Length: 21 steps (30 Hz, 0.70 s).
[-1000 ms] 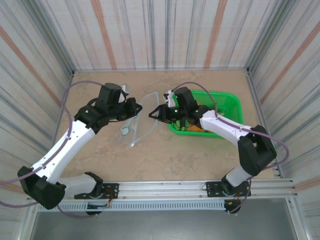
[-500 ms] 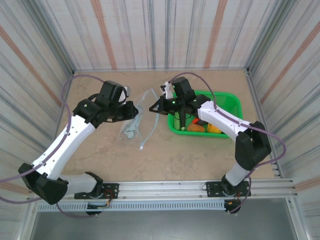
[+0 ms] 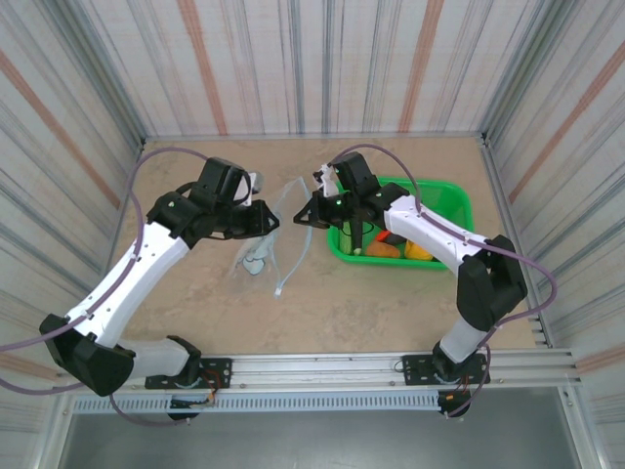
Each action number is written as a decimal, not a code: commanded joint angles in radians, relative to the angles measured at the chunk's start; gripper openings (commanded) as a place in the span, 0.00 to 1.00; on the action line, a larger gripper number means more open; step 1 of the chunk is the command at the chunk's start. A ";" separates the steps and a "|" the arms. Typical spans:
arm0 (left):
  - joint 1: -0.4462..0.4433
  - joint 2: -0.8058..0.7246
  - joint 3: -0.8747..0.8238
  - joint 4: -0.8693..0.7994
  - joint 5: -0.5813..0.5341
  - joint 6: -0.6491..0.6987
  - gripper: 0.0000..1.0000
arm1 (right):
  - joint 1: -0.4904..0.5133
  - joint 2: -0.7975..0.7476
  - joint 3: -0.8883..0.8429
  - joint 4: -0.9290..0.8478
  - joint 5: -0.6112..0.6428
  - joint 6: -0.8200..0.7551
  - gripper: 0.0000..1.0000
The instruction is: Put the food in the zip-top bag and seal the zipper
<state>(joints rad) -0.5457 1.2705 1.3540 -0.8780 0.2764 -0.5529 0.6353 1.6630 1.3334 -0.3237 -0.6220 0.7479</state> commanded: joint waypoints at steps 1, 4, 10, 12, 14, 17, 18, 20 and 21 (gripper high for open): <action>-0.014 -0.011 -0.023 0.007 0.038 0.004 0.23 | 0.008 0.009 0.030 -0.021 0.023 -0.002 0.00; -0.022 -0.013 -0.019 0.009 0.029 0.005 0.20 | 0.006 0.010 0.032 -0.024 0.030 -0.001 0.00; -0.035 -0.015 0.004 -0.010 0.006 0.037 0.00 | 0.004 0.015 0.027 -0.028 0.024 -0.016 0.00; -0.035 -0.022 0.015 -0.031 -0.031 0.046 0.00 | 0.001 0.015 0.026 -0.041 0.023 -0.036 0.04; -0.027 -0.031 0.031 -0.067 -0.092 0.045 0.00 | -0.003 0.019 0.026 -0.064 0.031 -0.066 0.07; 0.000 -0.052 0.055 -0.125 -0.170 0.045 0.00 | -0.009 0.029 0.062 -0.168 0.088 -0.162 0.14; 0.002 -0.061 0.065 -0.138 -0.190 0.047 0.00 | -0.010 0.035 0.082 -0.225 0.148 -0.204 0.14; 0.001 -0.077 0.077 -0.157 -0.215 0.041 0.00 | 0.004 0.048 0.131 -0.329 0.271 -0.279 0.23; 0.002 -0.085 0.082 -0.163 -0.221 0.034 0.00 | 0.009 0.054 0.149 -0.370 0.327 -0.305 0.30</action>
<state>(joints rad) -0.5453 1.2308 1.3960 -0.9745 0.1287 -0.5270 0.6357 1.6974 1.4212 -0.5217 -0.4698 0.5835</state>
